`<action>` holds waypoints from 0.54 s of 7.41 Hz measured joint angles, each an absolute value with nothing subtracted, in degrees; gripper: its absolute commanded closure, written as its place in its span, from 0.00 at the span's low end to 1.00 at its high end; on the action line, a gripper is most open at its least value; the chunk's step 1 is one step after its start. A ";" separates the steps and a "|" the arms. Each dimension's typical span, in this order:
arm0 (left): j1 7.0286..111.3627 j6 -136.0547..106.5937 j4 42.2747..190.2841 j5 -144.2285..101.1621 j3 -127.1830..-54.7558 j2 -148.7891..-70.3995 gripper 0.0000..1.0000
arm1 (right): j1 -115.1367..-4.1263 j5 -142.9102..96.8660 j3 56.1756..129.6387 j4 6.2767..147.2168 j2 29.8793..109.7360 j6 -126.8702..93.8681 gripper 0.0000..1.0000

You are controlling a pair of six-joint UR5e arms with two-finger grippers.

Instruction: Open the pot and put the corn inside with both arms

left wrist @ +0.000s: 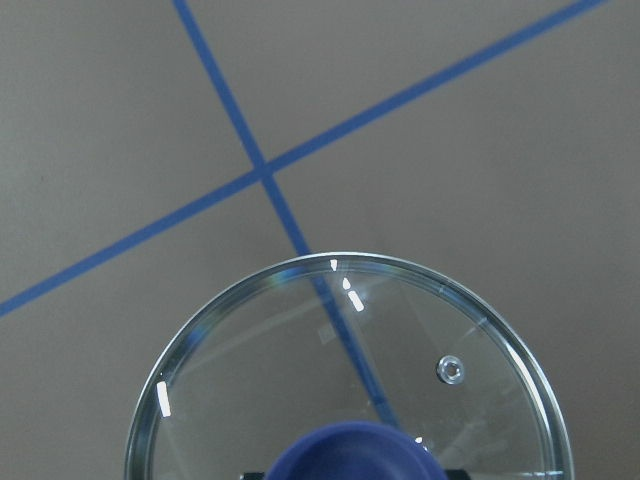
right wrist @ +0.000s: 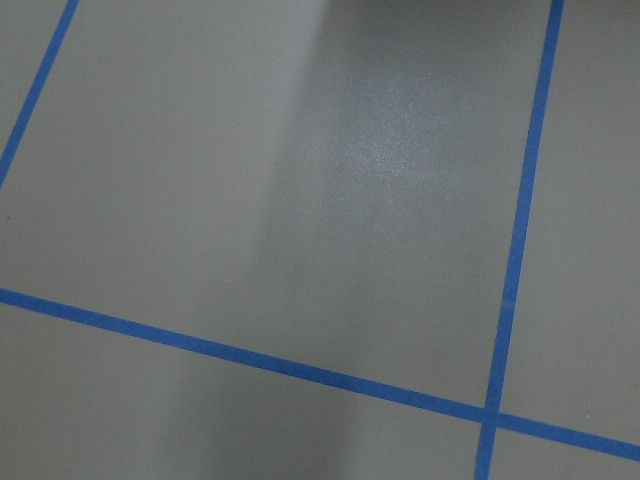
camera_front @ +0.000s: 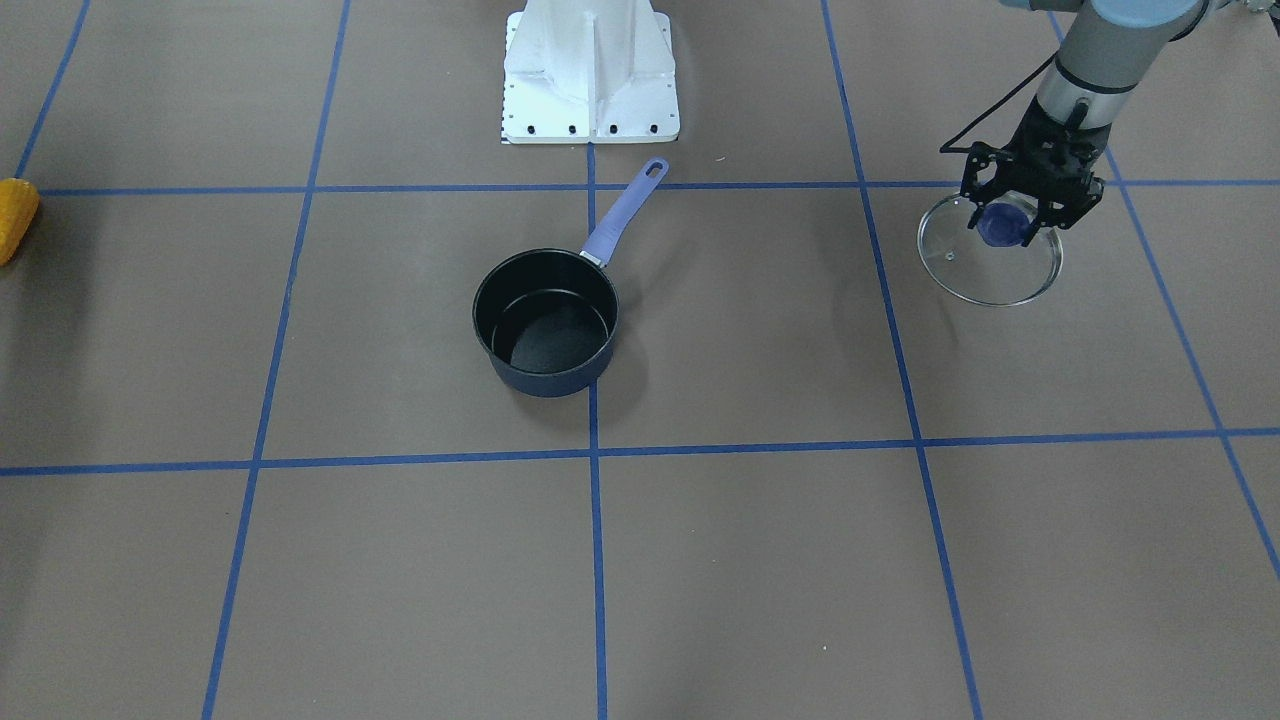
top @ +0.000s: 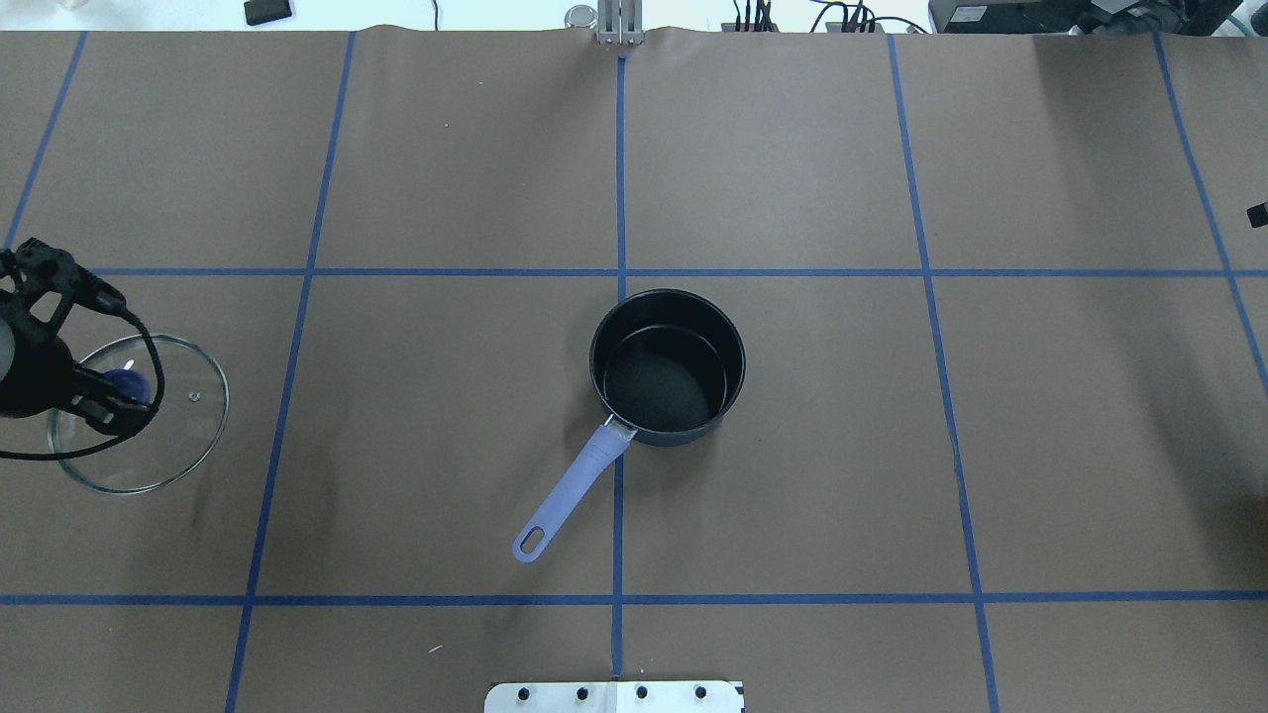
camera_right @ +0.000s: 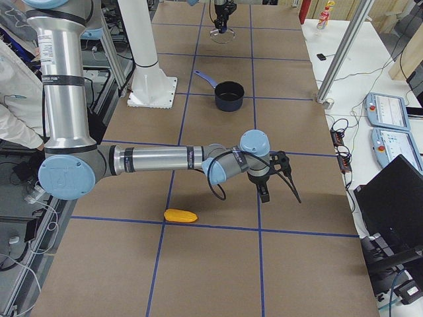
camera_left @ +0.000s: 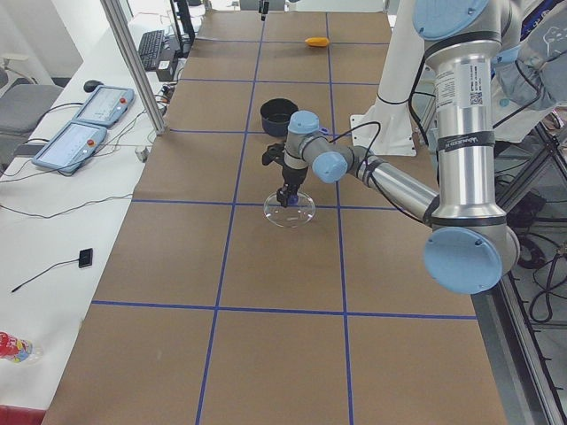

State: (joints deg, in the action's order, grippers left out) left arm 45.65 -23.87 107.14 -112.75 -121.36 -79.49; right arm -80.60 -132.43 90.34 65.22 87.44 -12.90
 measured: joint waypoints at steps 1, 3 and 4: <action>46.09 -22.24 111.97 -113.06 -119.09 -76.61 0.74 | -80.60 -132.39 90.34 65.22 87.45 -12.89 0.00; 46.36 -21.53 123.79 -115.06 -111.64 -74.43 0.73 | -80.54 -132.37 90.38 65.21 87.45 -12.91 0.00; 46.38 -21.77 127.61 -116.25 -109.08 -74.30 0.72 | -80.54 -132.36 90.40 65.22 87.45 -12.92 0.00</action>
